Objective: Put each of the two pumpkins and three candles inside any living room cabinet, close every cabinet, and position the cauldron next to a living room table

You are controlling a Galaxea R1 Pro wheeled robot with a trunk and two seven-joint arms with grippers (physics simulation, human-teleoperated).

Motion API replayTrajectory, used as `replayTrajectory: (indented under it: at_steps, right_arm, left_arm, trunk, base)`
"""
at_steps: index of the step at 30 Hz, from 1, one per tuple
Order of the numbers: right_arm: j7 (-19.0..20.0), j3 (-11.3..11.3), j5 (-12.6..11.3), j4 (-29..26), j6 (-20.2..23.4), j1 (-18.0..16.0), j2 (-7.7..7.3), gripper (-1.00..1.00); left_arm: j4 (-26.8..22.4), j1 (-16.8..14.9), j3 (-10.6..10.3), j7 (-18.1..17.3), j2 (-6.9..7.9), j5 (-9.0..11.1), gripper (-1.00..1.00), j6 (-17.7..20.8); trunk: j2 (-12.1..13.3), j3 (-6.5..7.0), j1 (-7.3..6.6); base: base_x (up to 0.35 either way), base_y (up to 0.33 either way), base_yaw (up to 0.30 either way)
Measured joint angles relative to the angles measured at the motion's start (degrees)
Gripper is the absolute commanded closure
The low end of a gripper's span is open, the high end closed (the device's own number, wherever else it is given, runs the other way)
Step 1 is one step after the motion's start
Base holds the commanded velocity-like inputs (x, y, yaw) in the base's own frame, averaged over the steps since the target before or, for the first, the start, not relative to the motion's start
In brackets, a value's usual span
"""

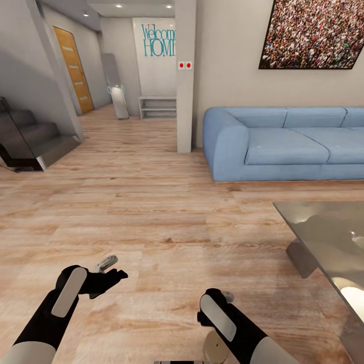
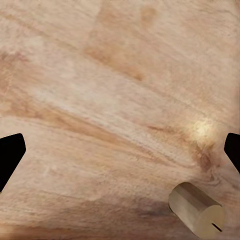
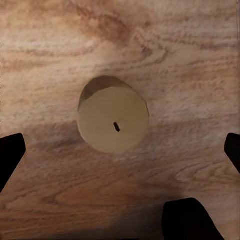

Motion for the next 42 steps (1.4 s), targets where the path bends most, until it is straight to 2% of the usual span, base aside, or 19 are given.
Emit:
replayTrajectory:
  at_steps: [3,7,10,15,29,35,42]
  right_arm:
    - [0.21,0.0,0.4,0.0,-1.49,0.01,-0.47,-1.0]
    - [0.44,-0.01,2.94,0.12,-3.06,0.03,-0.71,-1.0]
    - [0.98,-0.01,3.55,0.12,-3.89,0.02,-0.73,-1.0]
    - [2.24,-0.01,3.8,0.1,-4.13,0.0,-0.74,-1.0]
    - [2.62,0.01,4.17,-0.06,-4.22,0.01,-0.74,-1.0]
    - [5.83,0.0,4.47,-0.13,-4.18,0.01,-0.81,-1.0]
    - [6.49,0.0,4.98,-0.21,-4.14,-0.03,-0.9,-1.0]
  left_arm:
    - [-0.08,0.0,0.04,0.0,0.12,-0.01,-1.0,0.02]
    - [-0.15,0.0,0.08,0.0,0.18,-0.02,-1.0,0.05]
    - [-0.16,0.0,0.09,0.0,0.18,0.0,-1.0,0.04]
    - [-0.16,0.0,0.11,0.0,0.19,0.03,-1.0,0.01]
    - [-0.16,0.0,0.17,-0.01,0.21,0.05,-1.0,0.07]
    - [-0.16,0.0,0.31,-0.08,0.33,0.13,-1.0,0.08]
    - [-0.16,0.0,0.39,-0.09,0.36,0.14,-1.0,0.08]
  trunk:
    - [0.0,0.0,0.0]
    - [0.0,0.0,0.0]
    - [0.0,0.0,0.0]
    - [-0.06,-1.1,0.13]
    - [-0.25,-4.21,0.5]
    - [-0.33,-5.54,0.65]
    - [-0.43,-7.09,0.83]
  base:
    - [0.007,-0.004,0.0]
    - [0.001,-0.001,0.0]
    - [0.0,0.0,0.0]
    - [0.0,0.0,0.0]
    - [0.0,0.0,0.0]
    - [0.0,0.0,0.0]
    - [0.0,0.0,0.0]
